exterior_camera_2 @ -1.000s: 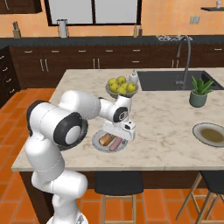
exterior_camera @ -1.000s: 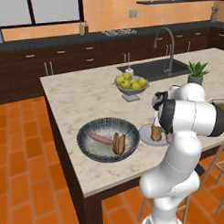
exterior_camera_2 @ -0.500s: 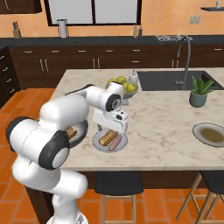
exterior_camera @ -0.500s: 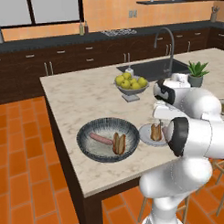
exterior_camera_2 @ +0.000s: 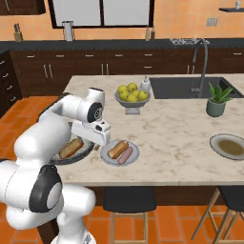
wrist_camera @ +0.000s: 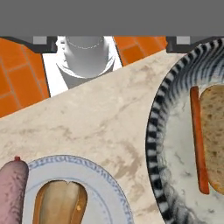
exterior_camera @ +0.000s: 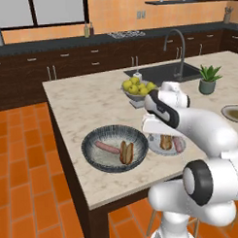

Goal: Place one bun and one sausage from the bowl on each plate.

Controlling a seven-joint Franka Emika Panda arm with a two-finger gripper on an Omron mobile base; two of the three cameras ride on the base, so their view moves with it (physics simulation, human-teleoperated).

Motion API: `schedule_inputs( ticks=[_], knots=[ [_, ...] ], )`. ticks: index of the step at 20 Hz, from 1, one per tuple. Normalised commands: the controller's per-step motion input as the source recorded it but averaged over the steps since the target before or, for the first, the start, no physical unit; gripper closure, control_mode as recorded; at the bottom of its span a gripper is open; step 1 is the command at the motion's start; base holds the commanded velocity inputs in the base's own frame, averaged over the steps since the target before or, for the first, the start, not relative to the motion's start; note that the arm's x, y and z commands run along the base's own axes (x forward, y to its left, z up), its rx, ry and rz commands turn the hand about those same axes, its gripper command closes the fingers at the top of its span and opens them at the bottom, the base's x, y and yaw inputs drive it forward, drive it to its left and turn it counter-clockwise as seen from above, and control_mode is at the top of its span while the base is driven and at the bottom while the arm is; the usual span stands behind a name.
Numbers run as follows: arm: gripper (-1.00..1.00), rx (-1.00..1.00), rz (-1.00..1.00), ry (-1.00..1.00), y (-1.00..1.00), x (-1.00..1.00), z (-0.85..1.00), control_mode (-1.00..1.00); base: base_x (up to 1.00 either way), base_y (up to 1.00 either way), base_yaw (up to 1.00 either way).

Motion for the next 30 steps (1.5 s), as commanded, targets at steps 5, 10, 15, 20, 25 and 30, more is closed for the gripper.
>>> schedule_inputs(
  ticks=[5, 10, 15, 20, 25, 30],
  knots=[
    [-1.00, 0.02, 0.00, -0.02, 0.95, -0.16, 0.00, -1.00, 0.00, 0.00, 0.00],
    [-1.00, 0.00, 0.00, 0.00, 0.94, 0.02, 0.00, -1.00, 0.00, 0.00, 0.00],
    [-1.00, 0.00, -0.02, 0.00, 0.40, 0.33, -0.05, -1.00, 0.00, 0.00, 0.00],
    [-1.00, 0.00, 0.00, 0.00, 0.01, 0.62, -0.26, -1.00, 0.00, 0.00, 0.00],
    [-1.00, 0.00, 0.00, 0.00, -0.08, 0.26, -0.26, -1.00, 0.00, 0.00, 0.00],
    [-1.00, 0.00, -0.01, 0.00, -0.02, 0.11, -0.33, -1.00, 0.00, 0.00, 0.00]
  ],
)
